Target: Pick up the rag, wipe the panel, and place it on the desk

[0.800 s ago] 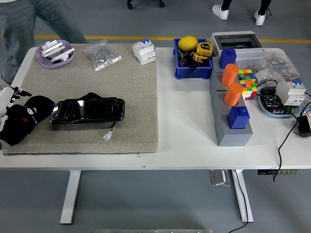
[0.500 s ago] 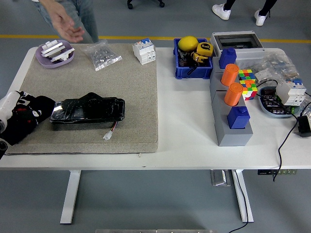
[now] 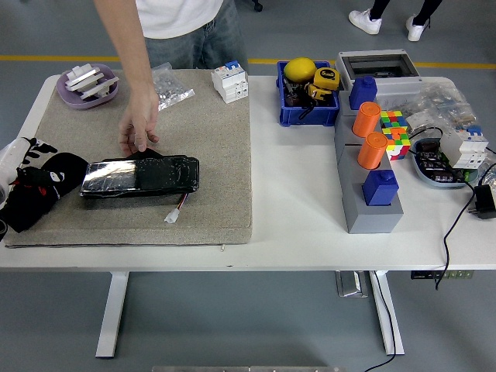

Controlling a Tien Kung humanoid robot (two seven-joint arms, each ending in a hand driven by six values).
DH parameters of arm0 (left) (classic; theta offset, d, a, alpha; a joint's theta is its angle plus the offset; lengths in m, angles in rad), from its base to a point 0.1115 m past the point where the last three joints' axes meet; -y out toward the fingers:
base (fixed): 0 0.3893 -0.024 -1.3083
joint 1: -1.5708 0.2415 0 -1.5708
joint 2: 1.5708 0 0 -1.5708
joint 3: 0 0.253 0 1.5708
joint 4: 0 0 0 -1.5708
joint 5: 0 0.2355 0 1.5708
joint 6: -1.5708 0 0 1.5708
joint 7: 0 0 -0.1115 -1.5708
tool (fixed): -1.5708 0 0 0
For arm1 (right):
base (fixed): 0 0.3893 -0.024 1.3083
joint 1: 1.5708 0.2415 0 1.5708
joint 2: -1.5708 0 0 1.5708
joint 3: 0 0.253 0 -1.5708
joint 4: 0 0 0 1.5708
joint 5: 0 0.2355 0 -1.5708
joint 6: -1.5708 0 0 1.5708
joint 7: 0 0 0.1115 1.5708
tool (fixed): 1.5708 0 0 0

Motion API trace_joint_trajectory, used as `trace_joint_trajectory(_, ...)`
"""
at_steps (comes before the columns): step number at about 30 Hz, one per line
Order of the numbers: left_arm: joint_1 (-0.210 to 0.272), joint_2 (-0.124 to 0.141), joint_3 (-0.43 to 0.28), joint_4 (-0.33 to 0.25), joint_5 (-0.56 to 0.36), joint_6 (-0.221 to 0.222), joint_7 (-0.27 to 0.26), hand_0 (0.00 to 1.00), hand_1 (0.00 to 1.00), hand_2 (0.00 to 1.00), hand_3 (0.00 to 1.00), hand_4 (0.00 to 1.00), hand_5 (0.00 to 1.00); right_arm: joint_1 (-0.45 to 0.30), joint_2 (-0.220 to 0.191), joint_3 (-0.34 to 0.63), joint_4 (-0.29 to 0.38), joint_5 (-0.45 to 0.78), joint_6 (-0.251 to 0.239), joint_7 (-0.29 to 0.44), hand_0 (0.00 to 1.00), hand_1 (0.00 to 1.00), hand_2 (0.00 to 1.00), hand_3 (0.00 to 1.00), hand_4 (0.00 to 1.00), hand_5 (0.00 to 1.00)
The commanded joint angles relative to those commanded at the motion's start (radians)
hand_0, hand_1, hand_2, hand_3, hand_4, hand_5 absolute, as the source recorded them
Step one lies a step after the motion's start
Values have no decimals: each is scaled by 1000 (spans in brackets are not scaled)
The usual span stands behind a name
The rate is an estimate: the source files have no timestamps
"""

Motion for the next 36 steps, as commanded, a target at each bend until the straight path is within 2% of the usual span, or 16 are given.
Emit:
trace_joint_trajectory(12,14,-1,-5,-13,-15,-5,-2,730,802,803,682,880,221,3,2,2,-1,-9,-2,-2,761,704,711,683,998,528)
trace_joint_trajectory(18,23,2,-21,-47,-10,2,-2,727,800,801,677,879,235,3,1,18,-1,-46,-1,-16,761,705,711,681,998,522)
trace_joint_trajectory(26,28,9,-35,-72,-13,-8,12,729,801,801,675,880,241,4,2,18,-2,-60,-1,-17,761,703,711,679,998,524)
trace_joint_trajectory(36,24,-4,5,-11,-9,-10,11,729,798,801,667,880,253,6,4,12,-4,-52,-3,-13,761,703,710,673,998,513)
